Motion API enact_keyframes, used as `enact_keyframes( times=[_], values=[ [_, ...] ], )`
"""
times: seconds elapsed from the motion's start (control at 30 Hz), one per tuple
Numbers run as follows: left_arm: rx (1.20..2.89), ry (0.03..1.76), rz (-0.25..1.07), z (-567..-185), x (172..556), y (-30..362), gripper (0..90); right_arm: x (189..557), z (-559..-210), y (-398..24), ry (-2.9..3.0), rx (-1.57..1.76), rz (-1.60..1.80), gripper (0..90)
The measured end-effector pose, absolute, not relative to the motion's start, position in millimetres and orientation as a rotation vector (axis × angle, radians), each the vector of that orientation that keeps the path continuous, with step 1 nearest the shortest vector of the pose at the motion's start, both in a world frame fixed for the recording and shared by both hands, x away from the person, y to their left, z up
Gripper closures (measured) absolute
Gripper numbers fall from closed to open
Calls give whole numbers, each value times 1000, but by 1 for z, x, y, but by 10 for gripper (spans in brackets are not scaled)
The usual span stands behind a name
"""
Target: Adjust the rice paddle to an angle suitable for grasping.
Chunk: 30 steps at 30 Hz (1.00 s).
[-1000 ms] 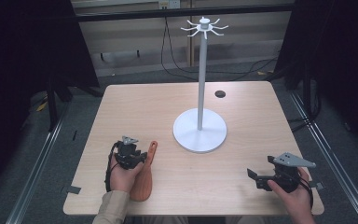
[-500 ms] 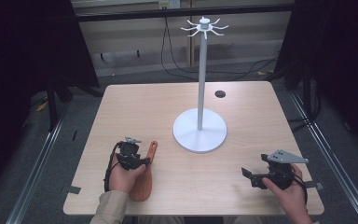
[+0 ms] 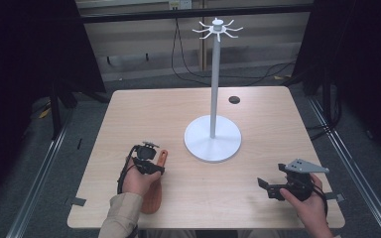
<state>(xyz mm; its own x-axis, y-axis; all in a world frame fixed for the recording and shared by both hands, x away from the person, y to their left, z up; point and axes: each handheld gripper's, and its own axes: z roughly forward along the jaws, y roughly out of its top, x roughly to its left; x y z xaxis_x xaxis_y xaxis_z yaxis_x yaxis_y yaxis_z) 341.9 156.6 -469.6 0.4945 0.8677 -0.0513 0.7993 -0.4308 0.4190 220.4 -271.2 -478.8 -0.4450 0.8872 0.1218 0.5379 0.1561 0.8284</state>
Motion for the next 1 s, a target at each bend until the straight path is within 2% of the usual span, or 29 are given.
enact_keyframes(
  times=[0.37,0.43,0.63,1.0],
  values=[
    [2434,1408,222,-472,350,148,541,220,-479,-270,2054,1355,1196,44],
    [2468,1406,194,-471,353,144,592,220,-479,-270,2057,1352,1195,44],
    [2496,1445,156,-469,359,140,658,220,-479,-271,2056,1353,1188,43],
    [2485,1395,189,-470,354,142,663,220,-479,-272,2054,1349,1186,44]
  ],
)
